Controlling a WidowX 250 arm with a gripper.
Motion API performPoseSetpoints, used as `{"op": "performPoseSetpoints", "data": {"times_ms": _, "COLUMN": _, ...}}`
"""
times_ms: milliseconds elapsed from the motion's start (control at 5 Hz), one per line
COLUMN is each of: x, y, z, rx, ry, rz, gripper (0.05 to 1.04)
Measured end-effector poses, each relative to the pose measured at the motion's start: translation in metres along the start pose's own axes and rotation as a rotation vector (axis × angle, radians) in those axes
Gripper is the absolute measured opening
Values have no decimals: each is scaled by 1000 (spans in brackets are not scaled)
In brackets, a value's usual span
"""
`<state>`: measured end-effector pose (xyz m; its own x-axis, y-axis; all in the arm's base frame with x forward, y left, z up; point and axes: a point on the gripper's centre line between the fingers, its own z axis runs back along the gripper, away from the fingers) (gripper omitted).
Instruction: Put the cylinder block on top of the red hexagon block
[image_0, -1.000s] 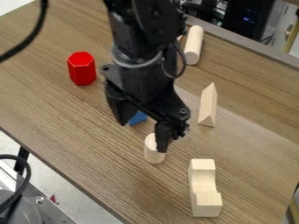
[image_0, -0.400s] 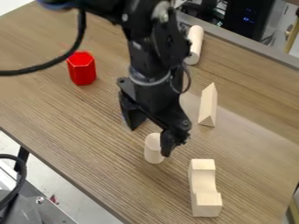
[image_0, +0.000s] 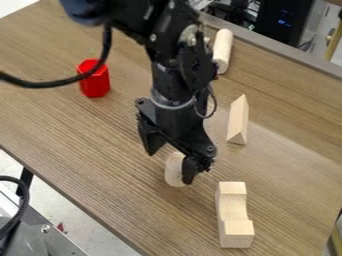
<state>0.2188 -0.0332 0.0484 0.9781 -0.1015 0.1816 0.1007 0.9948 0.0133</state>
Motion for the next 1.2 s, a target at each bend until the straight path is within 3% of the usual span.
{"op": "performPoseSetpoints", "data": {"times_ms": 400, "x": 9, "y": 3, "z": -16, "rx": 9, "ry": 20, "rz": 14, "gripper": 972}}
{"op": "performPoseSetpoints", "data": {"times_ms": 800, "x": 23, "y": 11, "z": -22, "rx": 27, "ry": 20, "rz": 67, "gripper": 474}}
{"op": "performPoseSetpoints", "data": {"times_ms": 1000, "x": 23, "y": 12, "z": -19, "rx": 26, "ry": 33, "rz": 65, "gripper": 472}}
{"op": "performPoseSetpoints", "data": {"times_ms": 1200, "x": 34, "y": 14, "z": 6, "rx": 23, "ry": -23, "rz": 67, "gripper": 472}}
